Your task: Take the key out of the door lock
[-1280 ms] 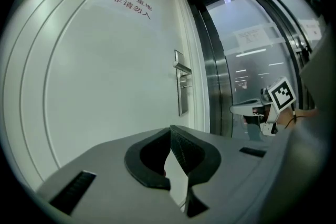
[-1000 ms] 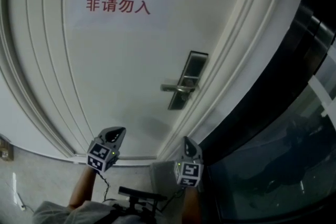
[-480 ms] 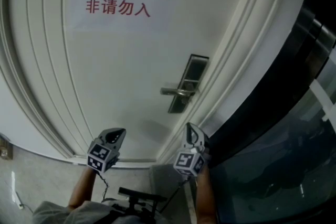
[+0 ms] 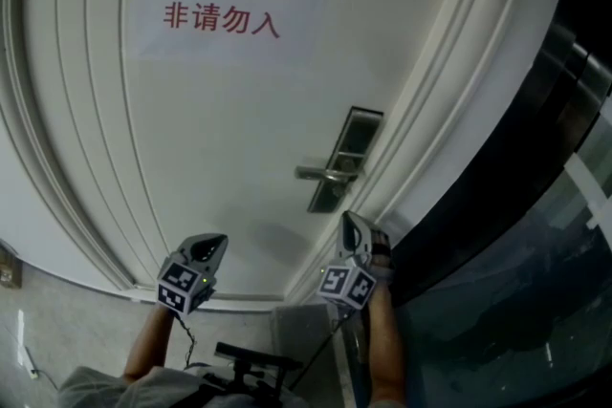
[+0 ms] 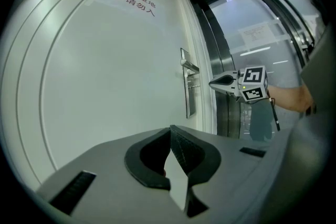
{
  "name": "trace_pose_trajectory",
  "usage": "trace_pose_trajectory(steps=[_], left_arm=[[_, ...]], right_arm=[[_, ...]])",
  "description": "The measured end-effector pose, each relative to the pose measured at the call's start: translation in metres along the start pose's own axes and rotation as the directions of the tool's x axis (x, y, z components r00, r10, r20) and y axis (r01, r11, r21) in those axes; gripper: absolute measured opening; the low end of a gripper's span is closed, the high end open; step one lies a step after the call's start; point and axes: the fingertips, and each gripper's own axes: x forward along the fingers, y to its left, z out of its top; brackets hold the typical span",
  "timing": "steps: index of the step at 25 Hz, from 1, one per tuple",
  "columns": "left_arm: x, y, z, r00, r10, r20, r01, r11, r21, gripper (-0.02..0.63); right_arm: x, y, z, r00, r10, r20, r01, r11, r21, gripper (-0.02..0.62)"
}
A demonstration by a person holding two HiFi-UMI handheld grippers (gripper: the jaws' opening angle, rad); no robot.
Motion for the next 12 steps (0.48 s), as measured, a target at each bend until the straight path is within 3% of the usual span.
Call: trace_pose_trajectory(steps=[12], left_arm=[[-0.005, 0.015, -0.003, 1.000, 0.031, 0.000, -0.031, 0.999, -0.015, 0.005]], right_arm=[[0.033, 0.005, 0.001, 1.000, 0.024, 0.006, -0.023, 0.999, -0.045, 0.106]])
